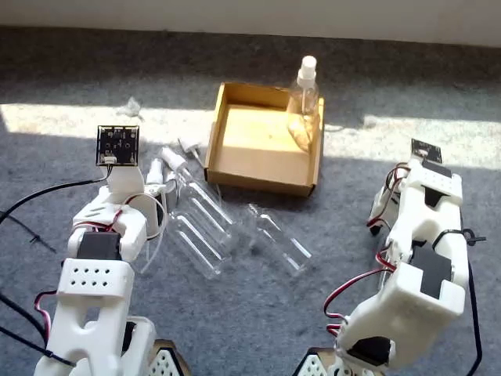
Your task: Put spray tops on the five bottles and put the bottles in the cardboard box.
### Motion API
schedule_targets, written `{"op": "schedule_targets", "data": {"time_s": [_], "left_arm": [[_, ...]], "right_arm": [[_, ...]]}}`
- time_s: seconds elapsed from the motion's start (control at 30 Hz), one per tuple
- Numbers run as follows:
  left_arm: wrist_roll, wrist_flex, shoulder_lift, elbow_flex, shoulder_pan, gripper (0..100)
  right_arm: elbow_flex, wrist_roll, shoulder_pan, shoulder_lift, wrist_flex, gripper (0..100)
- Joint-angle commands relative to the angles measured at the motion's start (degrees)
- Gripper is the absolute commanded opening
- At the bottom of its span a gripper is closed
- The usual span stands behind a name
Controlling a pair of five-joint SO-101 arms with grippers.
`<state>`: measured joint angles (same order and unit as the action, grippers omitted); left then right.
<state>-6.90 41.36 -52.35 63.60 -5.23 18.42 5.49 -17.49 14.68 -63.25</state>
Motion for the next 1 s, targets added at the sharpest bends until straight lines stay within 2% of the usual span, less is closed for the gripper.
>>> {"op": "schedule_targets", "data": {"time_s": [0.0, 0.23, 0.4, 0.7, 0.83, 0.97], "left_arm": [[0.4, -1.1, 0.1, -0.2, 0.0, 20], [0.4, -1.1, 0.1, -0.2, 0.0, 20], [0.4, -1.1, 0.1, -0.2, 0.0, 20], [0.4, -1.1, 0.1, -0.2, 0.0, 20], [0.4, -1.1, 0.1, -0.2, 0.0, 20], [0.4, -1.1, 0.1, -0.2, 0.0, 20]], "right_arm": [[0.6, 0.1, 0.6, -0.2, 0.7, 16.2], [0.6, 0.3, 0.5, -0.3, 0.2, 0.9], [-6.7, 0.4, 0.7, 0.5, -1.8, 0.7], [-35.8, 0.7, 0.1, 10.7, -12.6, 0.4], [-53.2, 9.8, 0.7, 20.4, -13.2, 0.4], [-68.6, 11.8, 1.1, 31.0, -13.8, 0.4]]}}
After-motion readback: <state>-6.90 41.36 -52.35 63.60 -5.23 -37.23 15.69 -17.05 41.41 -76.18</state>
